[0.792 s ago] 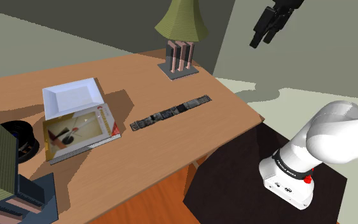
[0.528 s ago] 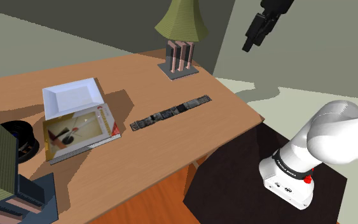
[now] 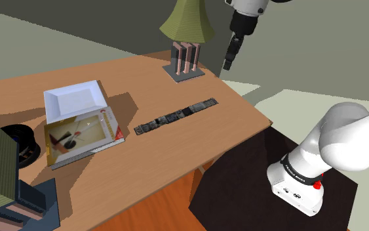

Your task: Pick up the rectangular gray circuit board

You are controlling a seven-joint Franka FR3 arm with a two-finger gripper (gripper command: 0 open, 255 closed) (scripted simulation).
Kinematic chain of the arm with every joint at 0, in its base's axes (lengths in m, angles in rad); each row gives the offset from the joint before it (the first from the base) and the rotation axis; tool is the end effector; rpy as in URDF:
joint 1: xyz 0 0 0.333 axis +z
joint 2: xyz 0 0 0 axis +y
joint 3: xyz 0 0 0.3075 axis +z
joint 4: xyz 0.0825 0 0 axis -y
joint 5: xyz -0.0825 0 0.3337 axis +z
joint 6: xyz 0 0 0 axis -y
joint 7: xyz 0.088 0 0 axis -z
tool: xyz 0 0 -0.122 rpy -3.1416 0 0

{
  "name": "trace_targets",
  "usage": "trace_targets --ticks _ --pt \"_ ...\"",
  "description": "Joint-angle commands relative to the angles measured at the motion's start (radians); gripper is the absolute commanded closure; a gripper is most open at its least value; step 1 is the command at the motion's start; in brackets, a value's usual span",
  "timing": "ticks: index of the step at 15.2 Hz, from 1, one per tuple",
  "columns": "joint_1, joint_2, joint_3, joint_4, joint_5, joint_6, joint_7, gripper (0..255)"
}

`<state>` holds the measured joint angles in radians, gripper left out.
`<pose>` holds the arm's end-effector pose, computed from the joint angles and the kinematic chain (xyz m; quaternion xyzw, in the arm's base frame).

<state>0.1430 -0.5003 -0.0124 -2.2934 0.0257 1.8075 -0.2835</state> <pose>0.3550 0.0485 0.5286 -0.9789 -0.2034 -0.0083 0.0149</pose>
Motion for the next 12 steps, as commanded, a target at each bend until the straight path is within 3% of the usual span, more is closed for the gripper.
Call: trace_targets --ticks 1,12 --pt "0.021 0.065 -0.003 0.01 -0.009 0.039 -0.072 0" --pt "0.128 0.416 0.046 0.089 -0.058 0.233 -0.385 0"
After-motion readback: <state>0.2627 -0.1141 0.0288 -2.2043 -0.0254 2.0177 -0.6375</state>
